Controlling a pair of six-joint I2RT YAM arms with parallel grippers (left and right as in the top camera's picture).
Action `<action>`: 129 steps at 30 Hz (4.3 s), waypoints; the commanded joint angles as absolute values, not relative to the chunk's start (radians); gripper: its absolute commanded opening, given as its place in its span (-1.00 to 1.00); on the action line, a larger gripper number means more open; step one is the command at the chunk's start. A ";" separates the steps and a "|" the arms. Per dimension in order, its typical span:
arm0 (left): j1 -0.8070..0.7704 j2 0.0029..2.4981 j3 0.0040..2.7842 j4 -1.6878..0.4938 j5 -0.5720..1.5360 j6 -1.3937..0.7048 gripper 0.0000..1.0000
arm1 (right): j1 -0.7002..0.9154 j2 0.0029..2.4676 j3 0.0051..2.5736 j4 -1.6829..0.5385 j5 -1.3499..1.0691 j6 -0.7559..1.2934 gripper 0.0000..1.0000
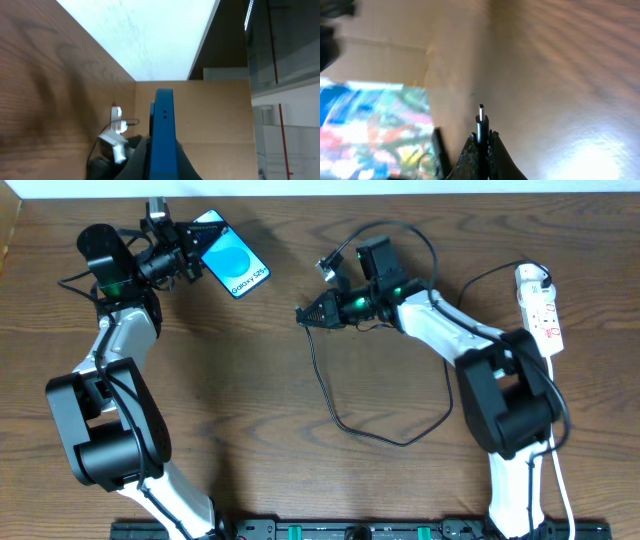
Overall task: Plug charger to phone and switch on socket
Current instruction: 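Lower the right gripper and grasp the cable's USB-C connector, then lift the connector and carry it left to the phone's bottom port, then align and push the connector into the phone's port with the right gripper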
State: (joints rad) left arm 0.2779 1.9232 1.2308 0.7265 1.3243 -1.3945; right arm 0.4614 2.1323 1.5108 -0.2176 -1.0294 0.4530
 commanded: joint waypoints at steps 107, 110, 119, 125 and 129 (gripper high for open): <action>0.186 1.915 1.248 1.099 1.463 -1.572 -0.86 | 0.517 1.983 1.523 -0.051 -1.390 0.620 -0.98; 0.186 1.915 1.248 1.099 1.467 -1.572 -0.85 | 0.517 1.983 1.523 -0.047 -1.390 0.620 -0.98; 0.186 1.915 1.248 1.099 1.470 -1.572 -0.85 | 0.517 1.983 1.523 -0.048 -1.364 0.636 -0.98; 0.186 1.915 1.248 1.099 1.469 -1.572 -0.86 | 0.517 1.983 1.523 -0.047 -1.320 0.675 -0.98; 0.186 1.915 1.248 1.099 1.469 -1.572 -0.86 | 0.517 1.983 1.523 -0.020 -1.315 0.694 -0.98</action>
